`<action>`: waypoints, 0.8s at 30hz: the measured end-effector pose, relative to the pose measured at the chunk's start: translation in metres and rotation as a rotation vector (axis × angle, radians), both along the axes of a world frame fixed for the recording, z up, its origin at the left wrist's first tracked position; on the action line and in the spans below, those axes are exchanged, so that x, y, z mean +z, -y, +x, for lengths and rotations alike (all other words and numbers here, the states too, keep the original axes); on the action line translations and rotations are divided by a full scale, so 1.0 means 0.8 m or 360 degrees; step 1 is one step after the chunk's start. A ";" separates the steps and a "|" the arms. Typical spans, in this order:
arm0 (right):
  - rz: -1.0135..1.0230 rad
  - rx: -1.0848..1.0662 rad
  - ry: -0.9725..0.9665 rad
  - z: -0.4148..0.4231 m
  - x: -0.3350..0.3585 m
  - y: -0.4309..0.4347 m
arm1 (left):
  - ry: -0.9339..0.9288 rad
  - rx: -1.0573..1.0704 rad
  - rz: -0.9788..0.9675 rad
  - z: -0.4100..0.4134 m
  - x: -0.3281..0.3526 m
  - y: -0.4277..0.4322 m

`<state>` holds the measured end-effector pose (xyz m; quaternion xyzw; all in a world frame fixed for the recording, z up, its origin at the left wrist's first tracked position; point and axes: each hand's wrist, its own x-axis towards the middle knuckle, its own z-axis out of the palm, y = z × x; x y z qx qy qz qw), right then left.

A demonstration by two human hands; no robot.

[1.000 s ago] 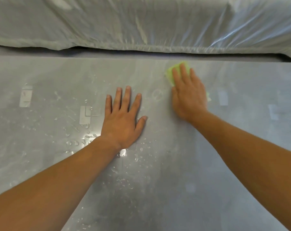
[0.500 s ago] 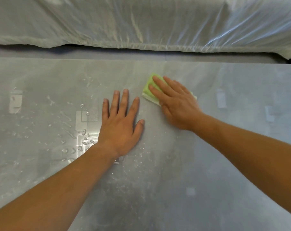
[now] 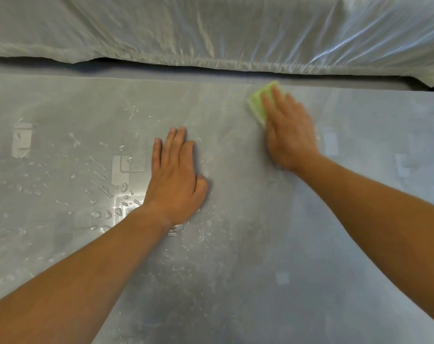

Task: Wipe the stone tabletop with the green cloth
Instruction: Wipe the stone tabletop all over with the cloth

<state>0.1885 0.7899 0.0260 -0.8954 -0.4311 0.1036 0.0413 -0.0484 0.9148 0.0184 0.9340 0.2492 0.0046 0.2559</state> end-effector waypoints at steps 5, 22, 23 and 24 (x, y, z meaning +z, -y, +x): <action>0.0166 0.0036 -0.0012 -0.097 -0.011 0.015 | 0.0022 0.0034 -0.0055 -0.005 0.004 -0.004; 0.0075 0.0795 -0.0064 -0.125 -0.005 0.091 | -0.0350 0.0226 0.0042 -0.058 0.012 0.053; 0.0066 0.0662 -0.0040 -0.097 -0.006 0.079 | -0.0333 0.0221 0.0037 -0.059 0.012 0.053; 0.0065 0.0463 -0.0012 -0.069 -0.007 0.061 | -0.0315 0.0218 0.0035 -0.060 0.013 0.052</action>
